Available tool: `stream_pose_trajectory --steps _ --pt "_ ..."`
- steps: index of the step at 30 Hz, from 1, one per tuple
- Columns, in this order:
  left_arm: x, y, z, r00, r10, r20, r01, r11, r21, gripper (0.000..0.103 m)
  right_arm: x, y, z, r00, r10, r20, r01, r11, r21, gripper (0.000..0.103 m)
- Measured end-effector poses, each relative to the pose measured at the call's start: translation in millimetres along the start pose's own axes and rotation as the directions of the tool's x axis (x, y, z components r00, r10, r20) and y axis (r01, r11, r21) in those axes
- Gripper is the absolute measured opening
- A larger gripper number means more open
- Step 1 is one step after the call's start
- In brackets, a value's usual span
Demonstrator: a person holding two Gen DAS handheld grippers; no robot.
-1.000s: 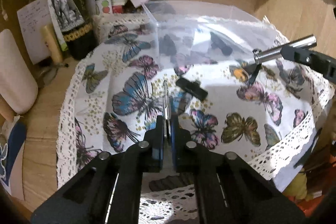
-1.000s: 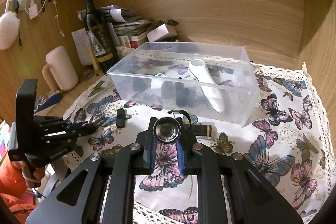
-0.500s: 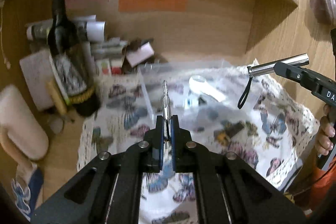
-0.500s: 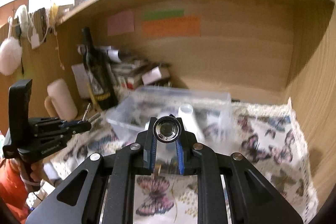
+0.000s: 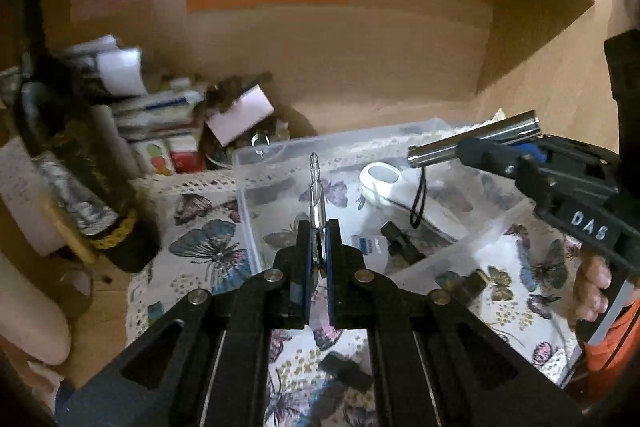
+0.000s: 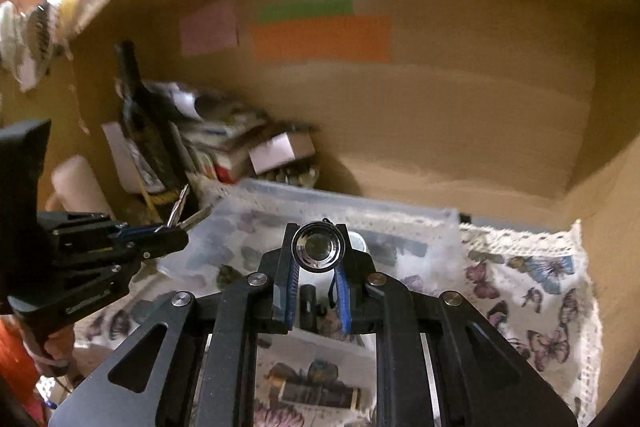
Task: Organize rigid objects
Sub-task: 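Lower the thin item and silver tube into the clear box and open both tools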
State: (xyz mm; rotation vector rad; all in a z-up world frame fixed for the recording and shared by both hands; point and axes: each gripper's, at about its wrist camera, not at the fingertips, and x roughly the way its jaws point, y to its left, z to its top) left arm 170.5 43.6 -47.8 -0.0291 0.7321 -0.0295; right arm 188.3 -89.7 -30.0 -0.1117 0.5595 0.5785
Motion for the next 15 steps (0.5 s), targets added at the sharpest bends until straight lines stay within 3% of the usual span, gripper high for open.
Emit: stream_pose_trajectory --steps 9,15 --pt "45 0 -2 0.995 -0.033 -0.097 0.034 0.999 0.013 0.005 56 -12 -15 0.986 -0.002 -0.169 0.003 1.0 0.006 0.014" --pt "42 -3 -1 0.997 -0.002 -0.071 0.005 0.999 0.036 0.006 56 -11 -17 0.979 -0.03 -0.202 0.026 0.999 -0.019 0.018"
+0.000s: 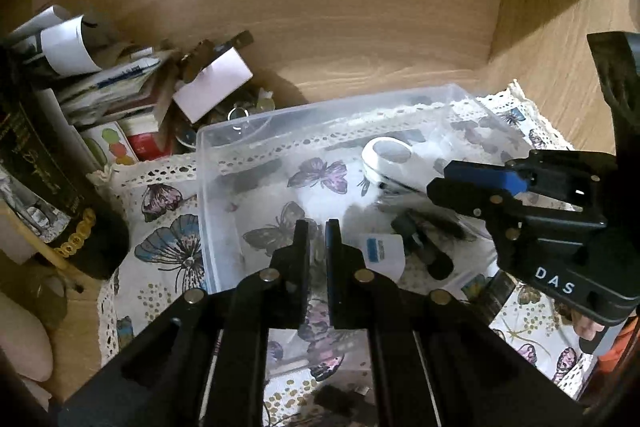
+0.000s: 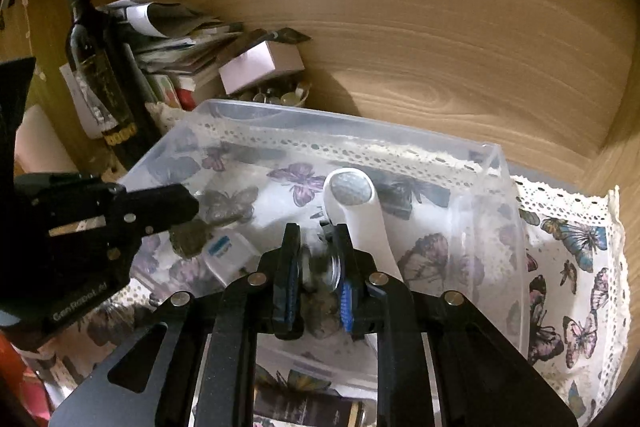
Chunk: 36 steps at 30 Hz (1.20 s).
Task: Organize rigid objects
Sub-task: 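Lower the thin item and silver tube into the clear box and open both tools, then grasp the black plastic adapter with the left tool while the right tool grasps the black-and-gold cylinder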
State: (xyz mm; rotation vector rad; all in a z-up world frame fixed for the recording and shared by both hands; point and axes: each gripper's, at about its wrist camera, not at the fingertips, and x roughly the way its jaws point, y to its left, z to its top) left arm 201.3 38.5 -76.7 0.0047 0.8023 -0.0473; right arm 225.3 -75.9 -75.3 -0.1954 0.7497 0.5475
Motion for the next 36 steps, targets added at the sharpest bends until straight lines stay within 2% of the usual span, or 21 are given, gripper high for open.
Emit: stream_pose_trajectory --steps 2,3,4,8,11,15,17,19,22,26,32,36 --pt "-5 -2 1 1.0 0.005 0.012 -0.005 1.0 0.006 0.011 -4 -2 0 1.0 -0.004 0.003 0.004 1.0 0.009 0.031" --pt "-8 -2 0 1.0 0.006 0.021 -0.006 1.0 0.007 0.016 -9 -3 -1 1.0 -0.006 0.016 0.006 1.0 0.02 0.043" --pt "-11 -3 1 1.0 0.007 0.026 -0.007 1.0 0.007 0.021 -11 -4 -1 1.0 -0.011 0.026 0.01 1.0 0.025 0.051" --pt "-26 -6 0 0.998 0.015 0.057 -0.015 1.0 0.008 0.038 -28 -4 -1 0.997 -0.03 0.065 0.029 0.999 0.023 0.056" --pt "-40 -6 -2 0.996 0.019 0.085 -0.019 1.0 -0.001 0.049 -45 -3 -2 0.994 -0.037 0.1 0.034 0.999 0.025 0.069" --pt "-59 -4 -5 0.992 0.032 0.118 -0.029 0.999 -0.024 0.077 -69 -1 -6 0.988 -0.04 0.148 0.037 0.999 0.021 0.079" --pt "-70 -1 -8 0.989 0.043 0.138 -0.038 0.999 -0.037 0.089 -81 1 -9 0.984 -0.05 0.173 0.047 0.999 0.021 0.085" --pt "-81 2 -13 0.986 0.049 0.156 -0.043 0.998 -0.045 0.096 -91 3 -14 0.981 -0.054 0.187 0.051 0.999 0.018 0.089" --pt "-90 6 -22 0.986 0.05 0.157 -0.042 0.998 -0.051 0.098 -101 6 -24 0.979 -0.055 0.195 0.052 0.998 0.022 0.098" --pt "-90 12 -39 0.992 0.047 0.119 -0.04 0.998 -0.056 0.099 -102 10 -39 0.981 -0.067 0.18 0.065 0.998 0.018 0.1" --pt "-71 17 -66 0.999 0.03 0.022 -0.028 0.998 -0.057 0.099 -83 12 -64 0.993 -0.063 0.101 0.061 0.998 0.025 0.101" --pt "-53 12 -79 0.999 0.012 -0.032 -0.013 0.999 -0.03 0.097 -62 12 -77 0.999 -0.046 0.018 0.046 0.998 0.035 0.101"
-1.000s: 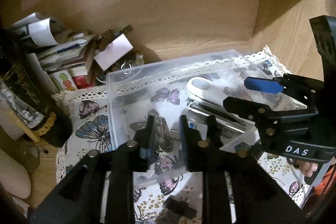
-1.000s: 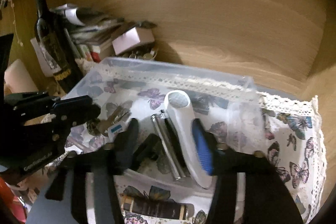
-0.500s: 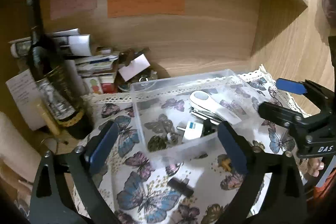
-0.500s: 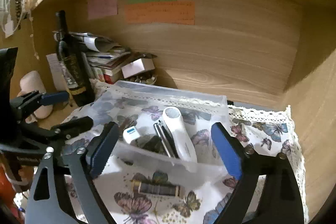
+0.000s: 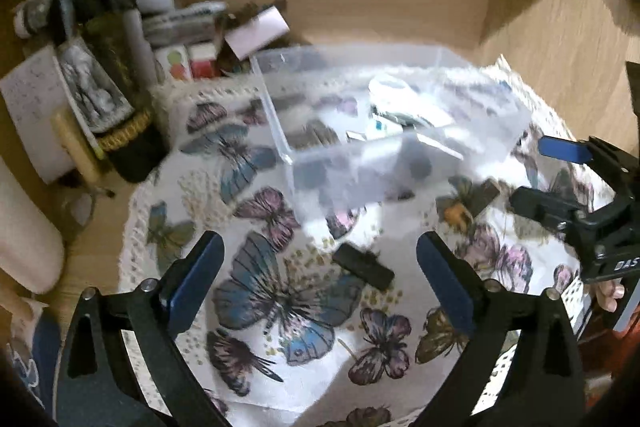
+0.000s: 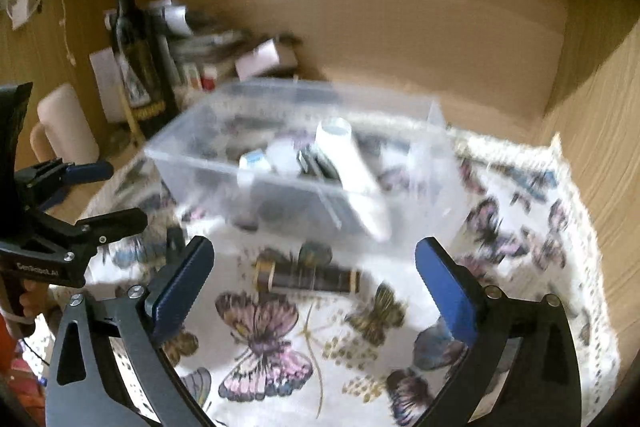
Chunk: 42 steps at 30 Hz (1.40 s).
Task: Organize rigid objects
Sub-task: 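Grasp the black plastic adapter with the left tool while the right tool grasps the black-and-gold cylinder, then carry the adapter and cylinder into the clear box and open both tools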
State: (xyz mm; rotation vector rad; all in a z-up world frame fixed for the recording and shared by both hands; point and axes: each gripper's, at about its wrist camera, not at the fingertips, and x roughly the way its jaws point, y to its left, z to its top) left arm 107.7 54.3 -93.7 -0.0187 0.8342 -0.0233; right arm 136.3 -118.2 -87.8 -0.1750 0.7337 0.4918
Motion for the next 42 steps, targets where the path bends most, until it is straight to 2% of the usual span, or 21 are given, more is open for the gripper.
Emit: stream_pose_trajectory --steps 3,8,11,12,15,18,24,33,42 --pt "9 -7 -5 0.999 -0.02 -0.031 0.021 0.999 0.028 0.085 18 3 -7 0.998 -0.005 -0.066 0.004 1.0 -0.015 0.101" --pt "23 -15 -6 0.996 -0.036 -0.078 0.041 0.997 0.063 0.076 43 6 -7 0.989 -0.005 -0.145 0.0 1.0 -0.031 0.101" --pt "32 -19 -7 0.993 -0.047 -0.109 0.056 0.996 0.076 0.063 55 5 -5 0.983 0.001 -0.185 -0.005 1.0 -0.021 0.101" --pt "35 -20 -8 0.992 -0.053 -0.116 0.062 0.995 0.077 0.053 57 4 -5 0.981 0.002 -0.193 -0.005 1.0 -0.016 0.101" --pt "37 -19 -9 0.993 -0.051 -0.105 0.059 0.995 0.077 0.043 65 4 -7 0.976 0.004 -0.217 -0.007 1.0 -0.014 0.097" --pt "34 -15 -10 0.993 -0.067 -0.093 0.073 0.995 0.061 0.043 62 5 -6 0.98 -0.001 -0.197 -0.003 1.0 -0.019 0.081" --pt "20 -7 -10 0.997 -0.059 -0.058 0.06 0.998 0.019 0.043 48 4 -6 0.987 0.008 -0.16 -0.011 1.0 -0.018 0.081" --pt "-14 -5 2 0.998 -0.047 0.049 0.047 0.999 0.005 0.043 -4 0 10 1.0 -0.004 -0.014 0.004 1.0 -0.008 0.081" --pt "-45 -6 31 0.982 -0.04 0.187 0.042 0.999 -0.009 0.043 -46 -5 42 0.987 -0.028 0.16 0.028 1.0 0.005 0.081"
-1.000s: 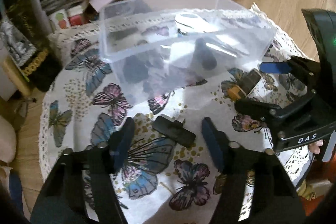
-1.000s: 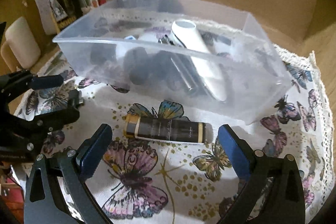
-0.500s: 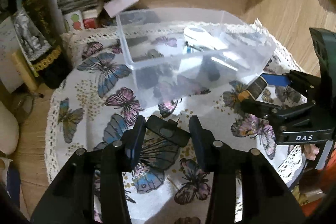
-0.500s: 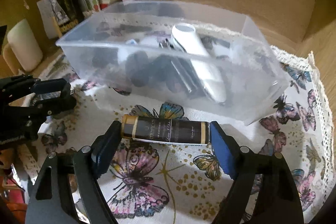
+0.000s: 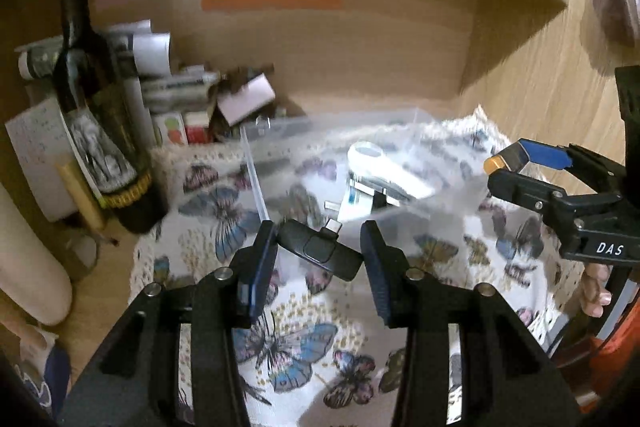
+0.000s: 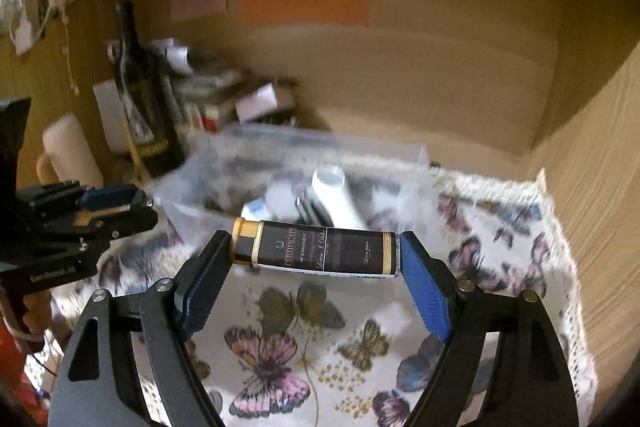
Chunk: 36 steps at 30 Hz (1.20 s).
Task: Organize rigid objects
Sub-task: 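Carry the adapter and cylinder into the clear box and open both tools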
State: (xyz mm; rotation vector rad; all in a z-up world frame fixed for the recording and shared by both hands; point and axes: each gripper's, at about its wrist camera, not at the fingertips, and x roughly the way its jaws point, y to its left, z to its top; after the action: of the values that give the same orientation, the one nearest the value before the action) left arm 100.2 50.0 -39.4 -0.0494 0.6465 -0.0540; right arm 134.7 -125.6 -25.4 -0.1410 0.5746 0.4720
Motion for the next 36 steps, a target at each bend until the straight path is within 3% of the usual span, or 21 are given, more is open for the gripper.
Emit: stream_pose_trajectory --steps 9,18,27,36 --pt "8 0 28 0.998 0.026 0.063 -0.025 1.0 -0.009 0.043 10 -15 28 0.997 -0.032 0.075 0.028 0.998 0.049 0.081" --pt "63 -5 27 0.999 0.019 -0.044 -0.018 1.0 0.009 0.043 68 -16 26 0.999 0.005 -0.043 -0.003 0.998 0.061 0.081" --pt "91 0 26 0.994 -0.002 -0.112 0.001 1.0 -0.008 0.043 112 -16 11 0.983 0.037 -0.178 -0.027 0.998 0.06 0.081" --pt "81 6 36 0.995 -0.014 -0.099 0.011 0.999 -0.034 0.052 97 -11 16 0.986 0.049 -0.161 -0.042 0.998 0.044 0.082"
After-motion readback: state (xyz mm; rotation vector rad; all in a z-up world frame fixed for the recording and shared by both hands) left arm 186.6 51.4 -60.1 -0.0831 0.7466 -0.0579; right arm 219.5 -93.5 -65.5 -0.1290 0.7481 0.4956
